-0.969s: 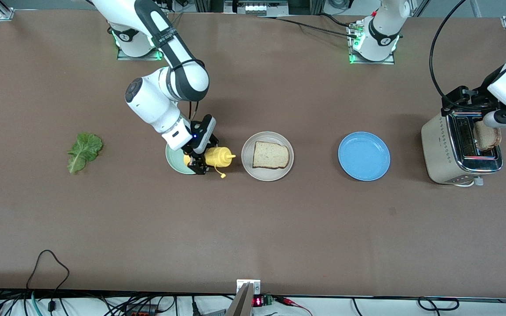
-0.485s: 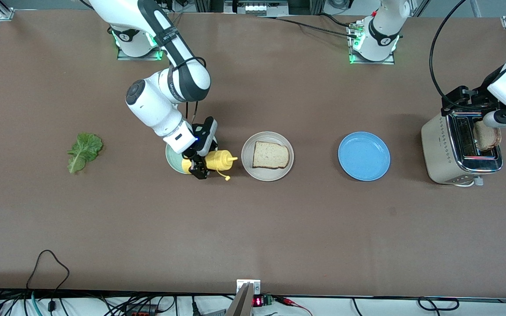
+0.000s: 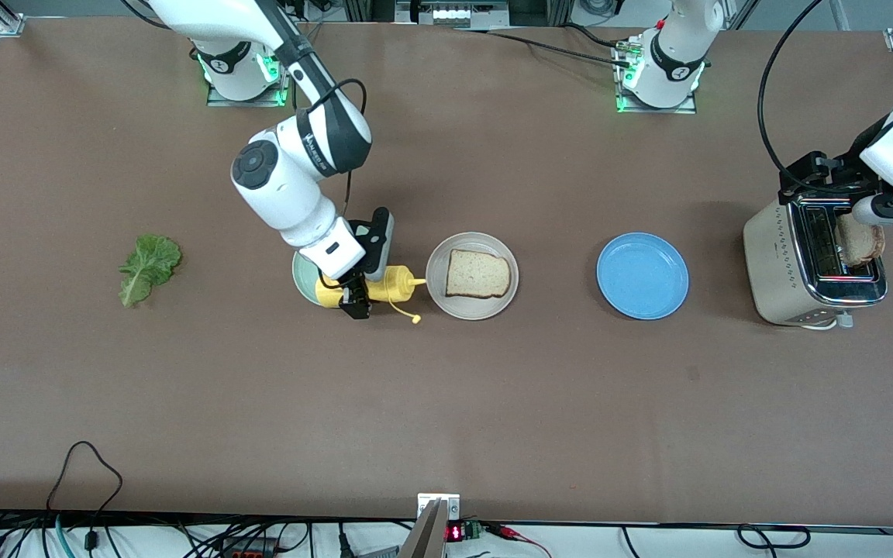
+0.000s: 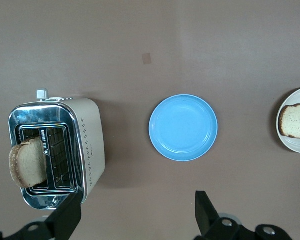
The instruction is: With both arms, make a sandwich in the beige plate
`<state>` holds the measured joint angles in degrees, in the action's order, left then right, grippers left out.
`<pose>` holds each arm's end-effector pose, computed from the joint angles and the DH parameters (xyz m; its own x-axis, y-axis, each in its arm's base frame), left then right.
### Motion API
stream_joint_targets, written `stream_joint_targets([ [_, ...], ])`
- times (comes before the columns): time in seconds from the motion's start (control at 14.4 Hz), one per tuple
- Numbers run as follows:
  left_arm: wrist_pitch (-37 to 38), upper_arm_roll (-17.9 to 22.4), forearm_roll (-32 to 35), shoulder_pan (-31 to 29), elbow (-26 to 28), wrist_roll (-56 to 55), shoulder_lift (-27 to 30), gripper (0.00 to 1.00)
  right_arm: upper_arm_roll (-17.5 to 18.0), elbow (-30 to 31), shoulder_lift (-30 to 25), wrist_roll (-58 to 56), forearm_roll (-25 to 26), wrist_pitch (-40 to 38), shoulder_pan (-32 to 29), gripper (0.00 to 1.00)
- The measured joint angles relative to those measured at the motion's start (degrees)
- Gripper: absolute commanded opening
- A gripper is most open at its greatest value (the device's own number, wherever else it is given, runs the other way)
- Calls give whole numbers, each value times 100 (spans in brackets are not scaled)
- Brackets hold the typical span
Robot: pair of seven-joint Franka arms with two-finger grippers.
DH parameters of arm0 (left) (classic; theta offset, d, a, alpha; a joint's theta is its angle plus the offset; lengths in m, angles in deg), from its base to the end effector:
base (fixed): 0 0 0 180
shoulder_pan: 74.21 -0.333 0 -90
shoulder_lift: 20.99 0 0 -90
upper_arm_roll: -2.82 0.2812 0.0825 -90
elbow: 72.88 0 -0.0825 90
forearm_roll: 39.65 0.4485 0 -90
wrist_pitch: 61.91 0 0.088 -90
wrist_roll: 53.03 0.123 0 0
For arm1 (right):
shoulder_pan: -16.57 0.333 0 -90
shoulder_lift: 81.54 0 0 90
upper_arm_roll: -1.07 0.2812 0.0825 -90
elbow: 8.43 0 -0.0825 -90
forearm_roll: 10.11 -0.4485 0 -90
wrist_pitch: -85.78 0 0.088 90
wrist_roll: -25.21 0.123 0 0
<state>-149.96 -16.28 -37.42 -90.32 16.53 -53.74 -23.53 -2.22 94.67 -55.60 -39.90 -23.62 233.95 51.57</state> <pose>0.6244 -0.0244 0.5503 0.9971 -0.0390 -0.0653 -0.0407 -0.9989 -0.0252 0.6134 0.3786 0.2443 0.0174 0.9613 0.2750 0.9723 -0.0804 0.2196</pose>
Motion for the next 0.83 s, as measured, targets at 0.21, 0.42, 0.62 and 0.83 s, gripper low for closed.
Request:
stream_joint_targets([
  [0.21, 13, 0, 0, 0, 0, 0, 0, 100, -1, -314, 22, 826, 897, -572, 134, 39],
  [0.42, 23, 0, 0, -2, 0, 0, 0, 100, -1, -716, 204, 1681, 1803, -1132, 330, 39],
  [0.62, 25, 0, 0, -3, 0, 0, 0, 100, -2, -1103, 500, 2216, 2353, -1562, 532, 39],
  [0.83, 27, 0, 0, -3, 0, 0, 0, 100, -6, -1521, 805, 2642, 2912, -1986, 727, 39],
])
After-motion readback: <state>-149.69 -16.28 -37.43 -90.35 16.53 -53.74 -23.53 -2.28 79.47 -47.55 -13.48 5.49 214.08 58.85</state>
